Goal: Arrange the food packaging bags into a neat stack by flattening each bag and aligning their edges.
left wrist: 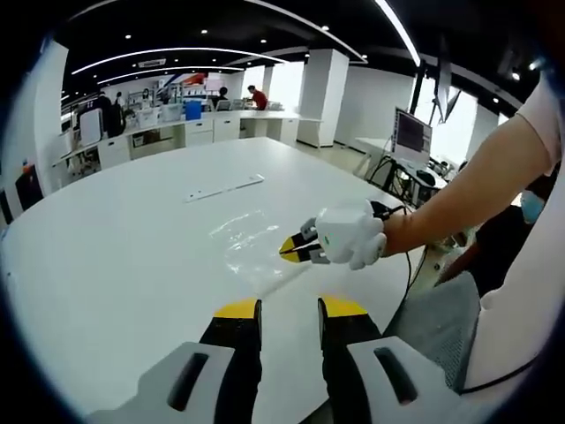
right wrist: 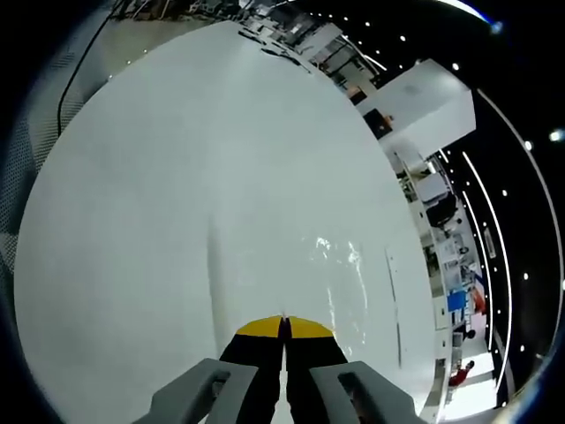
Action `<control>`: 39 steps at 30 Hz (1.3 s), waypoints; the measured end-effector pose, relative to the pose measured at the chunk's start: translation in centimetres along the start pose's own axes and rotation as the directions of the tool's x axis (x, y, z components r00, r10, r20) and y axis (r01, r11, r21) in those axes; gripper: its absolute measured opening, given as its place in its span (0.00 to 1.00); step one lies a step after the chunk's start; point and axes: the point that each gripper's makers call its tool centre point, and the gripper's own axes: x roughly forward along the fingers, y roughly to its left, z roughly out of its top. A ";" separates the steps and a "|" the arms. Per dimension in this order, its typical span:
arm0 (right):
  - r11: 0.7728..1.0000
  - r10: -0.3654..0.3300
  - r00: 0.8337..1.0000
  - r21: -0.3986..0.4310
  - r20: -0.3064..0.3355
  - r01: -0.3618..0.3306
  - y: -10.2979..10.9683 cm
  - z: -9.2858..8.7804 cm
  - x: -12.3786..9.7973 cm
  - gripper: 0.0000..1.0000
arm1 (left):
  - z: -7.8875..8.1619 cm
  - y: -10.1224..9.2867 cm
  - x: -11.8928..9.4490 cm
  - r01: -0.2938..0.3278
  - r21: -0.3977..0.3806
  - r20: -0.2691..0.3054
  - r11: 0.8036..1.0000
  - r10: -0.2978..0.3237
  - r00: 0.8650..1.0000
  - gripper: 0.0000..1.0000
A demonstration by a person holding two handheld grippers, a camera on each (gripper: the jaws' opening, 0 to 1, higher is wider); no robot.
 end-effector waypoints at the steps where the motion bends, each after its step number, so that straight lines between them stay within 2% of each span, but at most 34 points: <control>1: 1.000 0.002 1.000 0.002 0.002 -0.002 0.0 0.1 0.0 0.00 | -0.1 0.0 0.0 0.001 0.000 -0.001 1.000 -0.001 1.000 0.23; 12: 1.000 0.015 1.000 0.016 0.005 -0.015 0.3 0.4 0.1 0.00 | -0.2 -0.2 0.2 0.003 0.003 -0.007 1.000 -0.003 1.000 0.23; 20: 0.999 0.037 0.999 0.019 0.000 -0.037 1.1 0.0 -0.1 0.02 | -0.3 0.0 0.3 0.006 0.006 -0.005 1.000 -0.006 1.000 0.23; 39: 0.981 0.086 0.995 0.172 0.060 -0.095 1.6 0.5 -1.3 0.13 | -0.4 -0.3 0.2 0.006 0.012 -0.002 1.000 -0.006 1.000 0.23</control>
